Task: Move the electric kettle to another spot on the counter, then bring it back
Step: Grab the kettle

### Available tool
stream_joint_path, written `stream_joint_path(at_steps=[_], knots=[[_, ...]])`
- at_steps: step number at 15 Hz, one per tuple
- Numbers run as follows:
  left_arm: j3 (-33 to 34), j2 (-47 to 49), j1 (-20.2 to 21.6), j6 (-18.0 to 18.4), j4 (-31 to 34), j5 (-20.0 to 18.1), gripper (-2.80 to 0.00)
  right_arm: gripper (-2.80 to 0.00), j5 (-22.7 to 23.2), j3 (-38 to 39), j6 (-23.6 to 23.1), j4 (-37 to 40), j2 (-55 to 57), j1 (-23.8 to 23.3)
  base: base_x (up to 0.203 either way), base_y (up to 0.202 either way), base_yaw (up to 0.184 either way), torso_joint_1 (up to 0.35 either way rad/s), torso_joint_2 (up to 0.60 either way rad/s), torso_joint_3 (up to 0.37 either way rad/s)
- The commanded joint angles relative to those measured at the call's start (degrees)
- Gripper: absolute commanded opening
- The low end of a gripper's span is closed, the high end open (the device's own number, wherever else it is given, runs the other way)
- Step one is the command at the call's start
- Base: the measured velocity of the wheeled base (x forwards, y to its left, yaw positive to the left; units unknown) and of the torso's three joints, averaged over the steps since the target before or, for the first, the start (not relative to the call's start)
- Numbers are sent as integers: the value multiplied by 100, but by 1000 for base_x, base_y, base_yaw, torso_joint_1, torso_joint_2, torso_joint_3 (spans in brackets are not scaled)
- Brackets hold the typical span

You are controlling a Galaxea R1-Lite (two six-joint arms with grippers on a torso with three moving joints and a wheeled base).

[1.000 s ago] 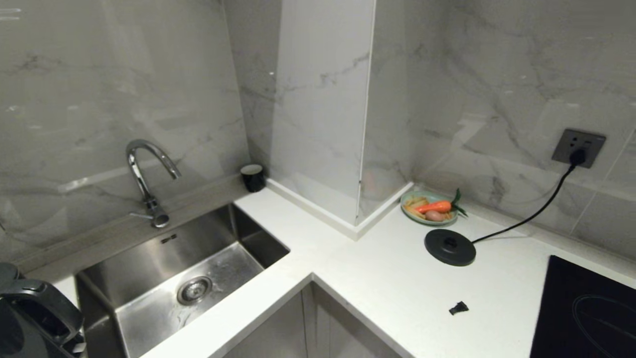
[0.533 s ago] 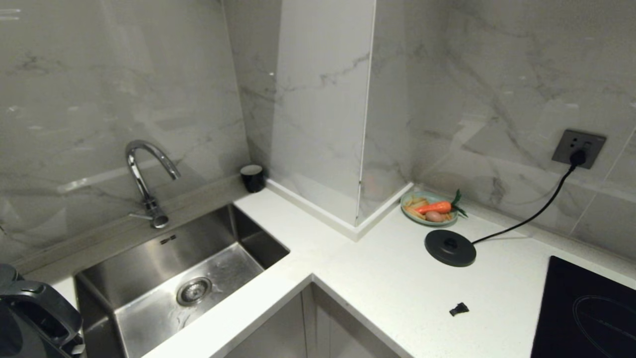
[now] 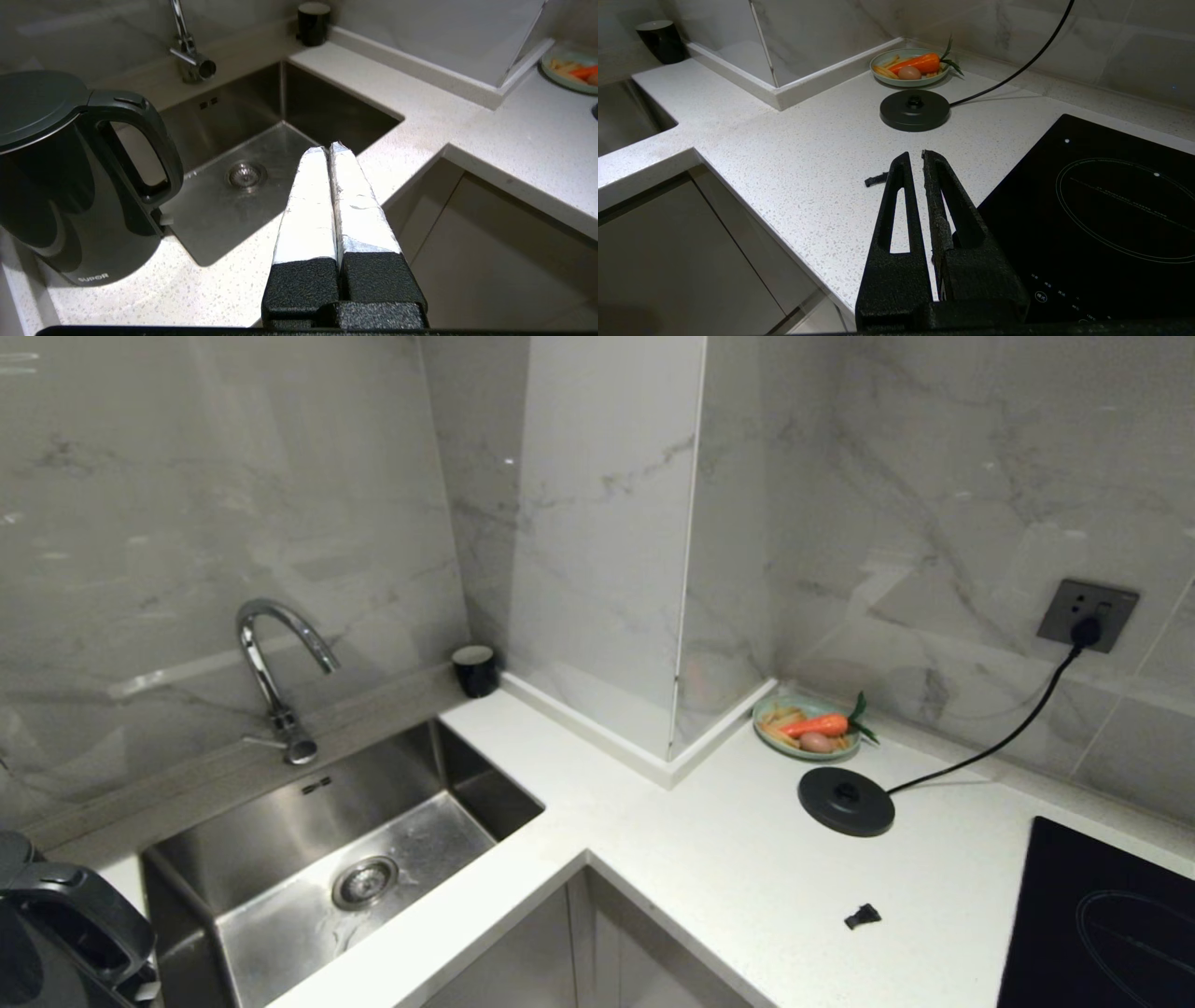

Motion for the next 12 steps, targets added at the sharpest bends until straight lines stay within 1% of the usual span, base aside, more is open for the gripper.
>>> stream_joint_path(at_steps=[1, 5, 8, 9, 10, 12], knots=[[-401, 1277, -44, -68, 58, 73, -280, -280, 0, 0, -11, -2, 0, 0, 0, 0, 0, 0, 0, 0], [-807, 3156, 7, -440, 95, 410, -280, -280, 0, 0, -13, -2, 0, 0, 0, 0, 0, 0, 0, 0], [-649, 4189, 217, -559, 48, 784, -280, -280, 0, 0, -13, -2, 0, 0, 0, 0, 0, 0, 0, 0], [-551, 4544, 363, -582, -115, 832, -280, -280, 0, 0, -13, -2, 0, 0, 0, 0, 0, 0, 0, 0], [-444, 4920, 574, -591, -447, 868, -280, -280, 0, 0, -13, -2, 0, 0, 0, 0, 0, 0, 0, 0], [-291, 5754, 983, -578, -1286, 903, -280, -280, 0, 0, -13, -2, 0, 0, 0, 0, 0, 0, 0, 0]])
